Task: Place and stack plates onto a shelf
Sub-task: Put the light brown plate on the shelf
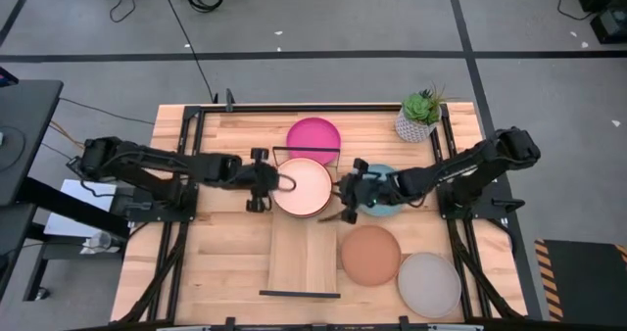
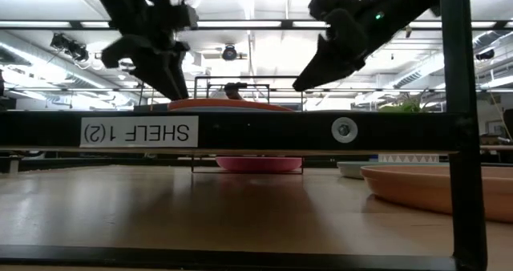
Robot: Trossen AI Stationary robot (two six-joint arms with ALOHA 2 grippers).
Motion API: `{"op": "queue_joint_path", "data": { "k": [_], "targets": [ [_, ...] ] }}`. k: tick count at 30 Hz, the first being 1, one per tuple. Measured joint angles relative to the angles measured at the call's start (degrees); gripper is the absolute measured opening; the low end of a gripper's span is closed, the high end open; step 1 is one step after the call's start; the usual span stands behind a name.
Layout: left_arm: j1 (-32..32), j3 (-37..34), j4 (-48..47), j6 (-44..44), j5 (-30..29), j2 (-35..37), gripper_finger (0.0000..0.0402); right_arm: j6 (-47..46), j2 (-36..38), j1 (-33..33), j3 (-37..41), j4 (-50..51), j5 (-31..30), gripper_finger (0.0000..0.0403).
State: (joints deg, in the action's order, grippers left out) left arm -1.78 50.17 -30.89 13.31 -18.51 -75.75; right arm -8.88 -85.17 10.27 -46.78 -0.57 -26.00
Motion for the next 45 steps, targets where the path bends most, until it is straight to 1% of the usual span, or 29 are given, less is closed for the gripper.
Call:
{"op": "queue_joint_path", "data": {
  "k": [3, 6, 10, 12, 14, 17, 26, 28, 32, 35, 40, 45],
  "targets": [
    [3.1, 0.0, -0.8, 0.1, 3.5, -1.1, 0.0141, 0.2, 0.0, -1.9, 0.0, 0.2, 0.5, 0.0112],
    [4.3, 0.1, -1.1, 1.7, 5.3, -2.6, 0.0141, 1.4, 0.0, -2.8, 0.0, -0.5, 0.6, 0.0112],
    [4.1, 0.0, -1.1, 4.8, 5.6, -5.2, 0.0141, 1.8, 0.0, -3.6, 0.0, -0.6, 3.6, 0.0112],
    [3.7, 0.0, 1.2, 5.5, 6.4, -6.0, 0.0141, 2.7, 0.0, -3.8, 0.0, -0.8, 4.7, 0.0112],
    [3.3, 0.0, 3.7, 6.1, 7.5, -6.3, 0.0141, 2.9, 0.0, -3.9, 0.0, -0.9, 4.7, 0.0112],
    [2.8, 0.0, 4.9, 6.6, 9.0, -6.4, 0.0141, 2.9, 0.0, -3.9, 0.0, -0.6, 4.9, 0.0112],
    [2.9, 0.2, 6.3, 7.3, 9.3, -7.7, 0.0141, 4.2, 0.0, -3.6, 0.0, -0.9, 6.0, 0.0112],
    [2.0, 2.1, 2.6, 8.3, 9.0, -7.6, 0.0141, 4.2, 0.0, -3.5, 0.0, -1.1, 6.0, 0.0112],
    [0.3, 9.3, -6.3, 7.6, 5.9, -6.9, 0.0141, 4.5, 0.0, -3.4, 0.0, -1.1, 6.0, 0.0112],
    [0.4, 12.2, -11.2, 6.6, 5.8, -6.9, 0.0141, 4.4, 0.0, -3.4, 0.0, -1.1, 6.0, 0.0112],
    [2.5, 11.4, -15.5, 6.1, 5.9, -7.0, 0.0141, 3.7, 0.0, -2.6, 0.0, -1.1, 6.0, 0.0112],
    [5.1, 8.0, -12.8, 6.8, 8.9, -7.2, 0.0141, 3.8, 0.0, -1.6, 0.0, -1.1, 4.9, 0.0112]
  ]
}}
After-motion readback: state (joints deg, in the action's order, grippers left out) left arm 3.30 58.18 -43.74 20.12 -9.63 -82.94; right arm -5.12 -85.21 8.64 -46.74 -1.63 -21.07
